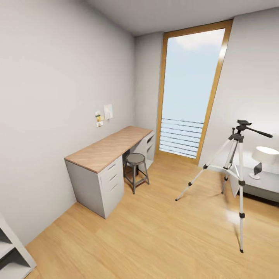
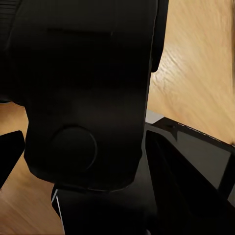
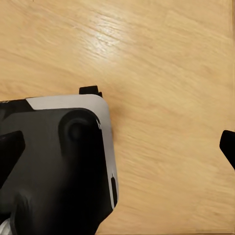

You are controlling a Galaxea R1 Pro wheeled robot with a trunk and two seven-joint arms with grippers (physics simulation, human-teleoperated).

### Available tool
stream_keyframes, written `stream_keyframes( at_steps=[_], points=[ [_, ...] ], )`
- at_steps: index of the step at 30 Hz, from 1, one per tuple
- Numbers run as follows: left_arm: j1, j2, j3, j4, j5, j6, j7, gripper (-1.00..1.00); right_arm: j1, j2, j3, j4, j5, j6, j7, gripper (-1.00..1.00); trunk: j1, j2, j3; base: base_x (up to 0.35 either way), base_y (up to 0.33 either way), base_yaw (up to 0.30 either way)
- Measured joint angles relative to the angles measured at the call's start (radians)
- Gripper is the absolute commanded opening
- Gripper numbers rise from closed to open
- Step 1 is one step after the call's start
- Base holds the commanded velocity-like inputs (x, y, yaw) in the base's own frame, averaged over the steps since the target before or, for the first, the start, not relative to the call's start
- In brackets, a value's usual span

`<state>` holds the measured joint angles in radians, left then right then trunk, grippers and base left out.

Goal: Attach the digital camera to the camera tripod in the bedroom.

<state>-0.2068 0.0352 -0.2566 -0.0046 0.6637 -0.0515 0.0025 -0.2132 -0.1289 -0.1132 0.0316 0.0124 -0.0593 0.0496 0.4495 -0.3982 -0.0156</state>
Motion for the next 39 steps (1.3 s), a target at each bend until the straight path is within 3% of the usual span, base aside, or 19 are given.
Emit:
stream_keyframes(
  at_steps=[39],
  points=[
    [0.000,-0.015,-0.002,0.000,-0.002,0.003,-0.001,-1.00,0.000,0.000,0.001,0.000,0.001,0.008,0.000,1.00,0.000,0.000,0.000,0.000,0.000,-0.297]
  ],
)
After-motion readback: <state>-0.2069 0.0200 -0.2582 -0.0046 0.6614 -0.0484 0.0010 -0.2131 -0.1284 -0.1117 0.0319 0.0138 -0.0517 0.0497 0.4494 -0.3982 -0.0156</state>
